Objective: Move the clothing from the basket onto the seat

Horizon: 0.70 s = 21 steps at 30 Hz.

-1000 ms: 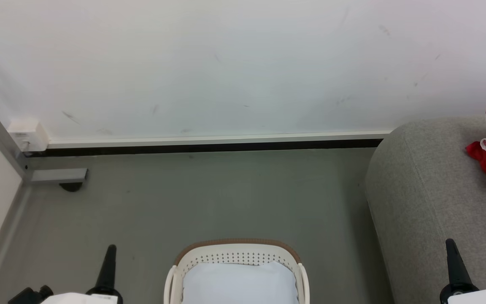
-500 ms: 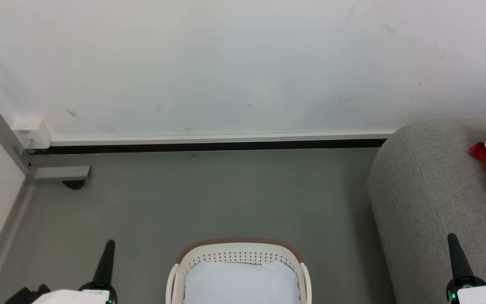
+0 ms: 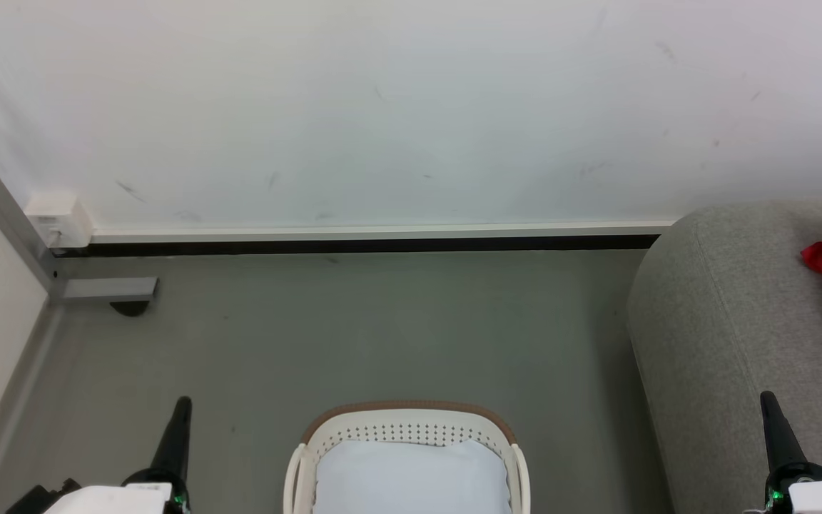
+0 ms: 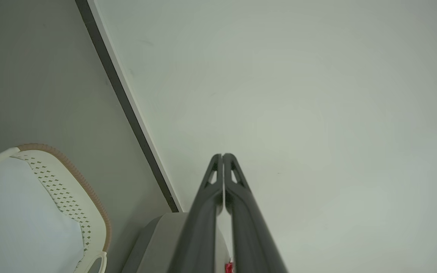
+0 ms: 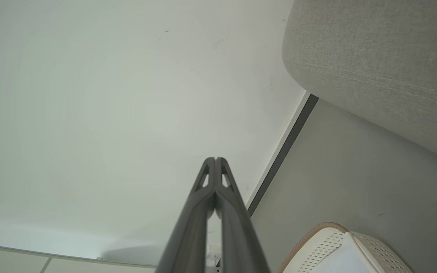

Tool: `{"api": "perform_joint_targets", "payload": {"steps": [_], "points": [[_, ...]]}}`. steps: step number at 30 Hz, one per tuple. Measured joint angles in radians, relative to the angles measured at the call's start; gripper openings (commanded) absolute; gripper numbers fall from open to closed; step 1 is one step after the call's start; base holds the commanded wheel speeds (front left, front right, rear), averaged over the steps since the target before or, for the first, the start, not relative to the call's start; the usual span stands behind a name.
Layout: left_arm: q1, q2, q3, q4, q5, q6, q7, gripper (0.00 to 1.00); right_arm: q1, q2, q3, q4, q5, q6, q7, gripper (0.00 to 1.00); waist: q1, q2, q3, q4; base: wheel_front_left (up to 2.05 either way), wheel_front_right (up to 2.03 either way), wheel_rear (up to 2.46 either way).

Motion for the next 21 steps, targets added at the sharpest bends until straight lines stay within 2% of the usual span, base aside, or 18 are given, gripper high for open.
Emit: {"api": "perform_joint_targets", "payload": {"steps": [21], "points": [[-0.017, -0.001, 0.018, -0.002, -0.161, -0.010, 0.043, 0.00, -0.017, -0.002, -0.012, -0.008, 0.175, 0.000, 0.043, 0.00, 0.0000, 0.0000, 0.004, 0.014, 0.00, 0.00, 0.00]]}}
